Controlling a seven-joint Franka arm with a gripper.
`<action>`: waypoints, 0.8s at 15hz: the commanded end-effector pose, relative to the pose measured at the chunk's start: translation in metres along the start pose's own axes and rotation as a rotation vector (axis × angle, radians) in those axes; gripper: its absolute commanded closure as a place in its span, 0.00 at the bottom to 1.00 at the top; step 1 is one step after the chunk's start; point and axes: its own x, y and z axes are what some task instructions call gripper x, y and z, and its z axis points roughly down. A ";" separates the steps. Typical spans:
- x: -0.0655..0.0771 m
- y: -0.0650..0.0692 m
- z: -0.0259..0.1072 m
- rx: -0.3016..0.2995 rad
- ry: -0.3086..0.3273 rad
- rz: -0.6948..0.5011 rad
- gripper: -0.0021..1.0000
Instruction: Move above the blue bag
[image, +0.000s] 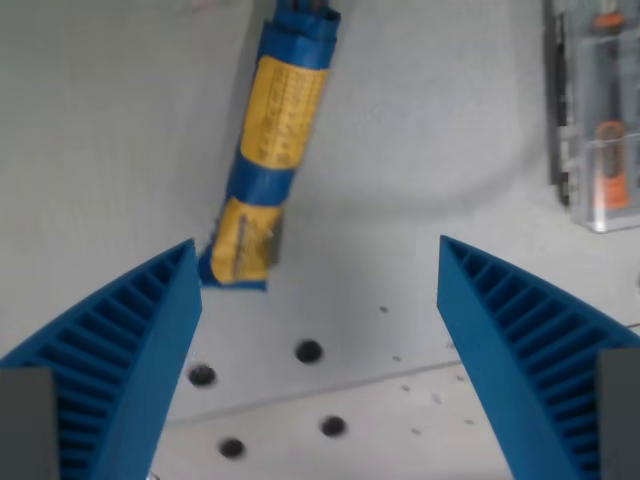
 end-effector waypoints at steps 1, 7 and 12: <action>-0.002 -0.007 0.013 0.017 0.087 0.260 0.00; 0.002 -0.016 0.043 0.019 0.092 0.287 0.00; 0.004 -0.021 0.067 0.014 0.094 0.284 0.00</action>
